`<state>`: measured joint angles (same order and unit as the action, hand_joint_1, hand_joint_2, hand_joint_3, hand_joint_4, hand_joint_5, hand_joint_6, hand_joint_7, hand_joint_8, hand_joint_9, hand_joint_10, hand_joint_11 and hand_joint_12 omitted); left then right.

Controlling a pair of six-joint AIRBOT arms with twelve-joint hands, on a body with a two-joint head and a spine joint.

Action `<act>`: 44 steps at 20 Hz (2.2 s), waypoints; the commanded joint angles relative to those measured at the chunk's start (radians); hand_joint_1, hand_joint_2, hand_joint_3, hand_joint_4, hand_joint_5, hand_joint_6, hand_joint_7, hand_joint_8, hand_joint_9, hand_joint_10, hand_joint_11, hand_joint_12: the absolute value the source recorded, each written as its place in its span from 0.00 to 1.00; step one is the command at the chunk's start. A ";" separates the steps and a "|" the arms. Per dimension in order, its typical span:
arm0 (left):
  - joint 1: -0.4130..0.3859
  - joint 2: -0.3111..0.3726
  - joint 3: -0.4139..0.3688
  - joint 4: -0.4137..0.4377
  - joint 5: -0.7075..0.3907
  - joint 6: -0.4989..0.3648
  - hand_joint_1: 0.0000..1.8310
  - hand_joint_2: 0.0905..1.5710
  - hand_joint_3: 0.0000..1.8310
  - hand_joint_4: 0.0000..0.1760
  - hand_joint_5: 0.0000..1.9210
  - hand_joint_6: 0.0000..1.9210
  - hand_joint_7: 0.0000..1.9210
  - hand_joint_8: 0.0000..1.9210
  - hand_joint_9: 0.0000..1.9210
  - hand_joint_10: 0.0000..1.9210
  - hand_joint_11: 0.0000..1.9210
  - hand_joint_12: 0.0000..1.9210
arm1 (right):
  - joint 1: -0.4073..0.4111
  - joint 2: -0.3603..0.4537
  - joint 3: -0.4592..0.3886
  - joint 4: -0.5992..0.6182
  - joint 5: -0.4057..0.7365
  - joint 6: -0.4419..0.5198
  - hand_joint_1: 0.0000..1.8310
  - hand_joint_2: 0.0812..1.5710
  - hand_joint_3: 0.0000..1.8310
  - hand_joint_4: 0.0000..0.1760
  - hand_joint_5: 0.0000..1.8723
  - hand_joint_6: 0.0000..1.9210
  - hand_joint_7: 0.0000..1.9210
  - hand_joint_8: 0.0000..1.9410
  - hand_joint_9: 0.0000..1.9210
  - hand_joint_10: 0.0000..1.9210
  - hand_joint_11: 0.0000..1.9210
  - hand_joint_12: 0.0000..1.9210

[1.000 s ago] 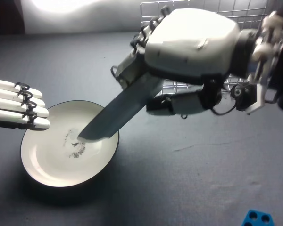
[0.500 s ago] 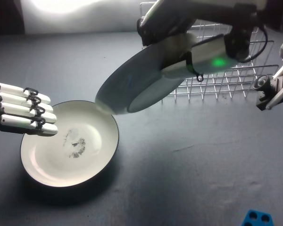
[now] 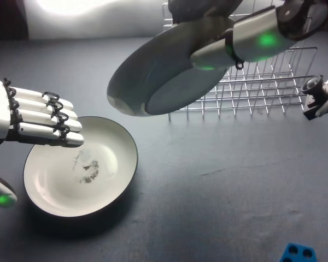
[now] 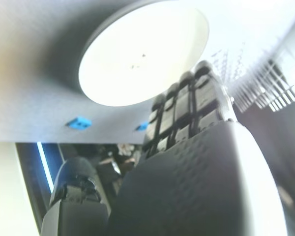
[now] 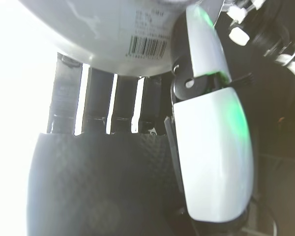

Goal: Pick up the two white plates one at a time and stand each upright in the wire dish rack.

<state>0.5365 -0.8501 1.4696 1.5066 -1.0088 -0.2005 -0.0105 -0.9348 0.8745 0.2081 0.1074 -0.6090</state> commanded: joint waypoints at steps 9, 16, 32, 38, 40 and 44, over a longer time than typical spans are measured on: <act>0.001 -0.008 0.007 -0.023 0.005 -0.021 0.00 0.70 0.00 0.00 0.00 0.00 0.00 0.00 0.00 0.00 0.00 0.00 | 0.029 0.035 0.046 0.076 0.208 0.038 0.66 0.71 0.00 0.14 0.48 0.60 0.51 0.51 0.57 0.20 0.37 0.65; -0.021 -0.041 0.044 -0.024 0.032 -0.059 0.00 0.70 0.00 0.00 0.00 0.00 0.00 0.00 0.00 0.00 0.00 0.00 | 0.026 0.058 0.091 0.112 0.208 0.036 0.66 0.72 0.00 0.13 0.48 0.61 0.50 0.52 0.56 0.19 0.35 0.65; 0.000 -0.049 0.043 0.016 0.031 -0.073 0.00 0.70 0.00 0.00 0.00 0.00 0.00 0.00 0.00 0.00 0.00 0.00 | 0.015 0.090 0.199 0.064 0.159 0.149 0.66 0.71 0.00 0.14 0.49 0.58 0.51 0.50 0.58 0.19 0.36 0.65; 0.040 -0.051 0.047 0.021 0.031 -0.049 0.00 0.70 0.00 0.00 0.00 0.00 0.00 0.00 0.00 0.00 0.00 0.00 | -0.004 0.096 0.243 -0.223 0.212 0.454 0.66 0.70 0.00 0.15 0.50 0.57 0.52 0.49 0.58 0.18 0.36 0.64; 0.059 -0.053 0.050 0.021 0.040 -0.042 0.00 0.70 0.00 0.00 0.00 0.00 0.00 0.00 0.00 0.00 0.00 0.00 | -0.009 0.096 0.254 -0.223 0.215 0.471 0.66 0.71 0.00 0.14 0.48 0.60 0.50 0.51 0.58 0.18 0.35 0.64; 0.072 -0.058 0.056 0.021 0.051 -0.032 0.00 0.70 0.00 0.00 0.00 0.00 0.00 0.00 0.00 0.00 0.00 0.00 | -0.012 0.095 0.259 -0.223 0.214 0.484 0.66 0.70 0.00 0.15 0.49 0.58 0.52 0.49 0.59 0.19 0.36 0.65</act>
<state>0.6109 -0.9085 1.5208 1.5887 -0.9291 -0.2325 -0.0368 -0.8471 1.1294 -0.0380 0.1722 -0.1520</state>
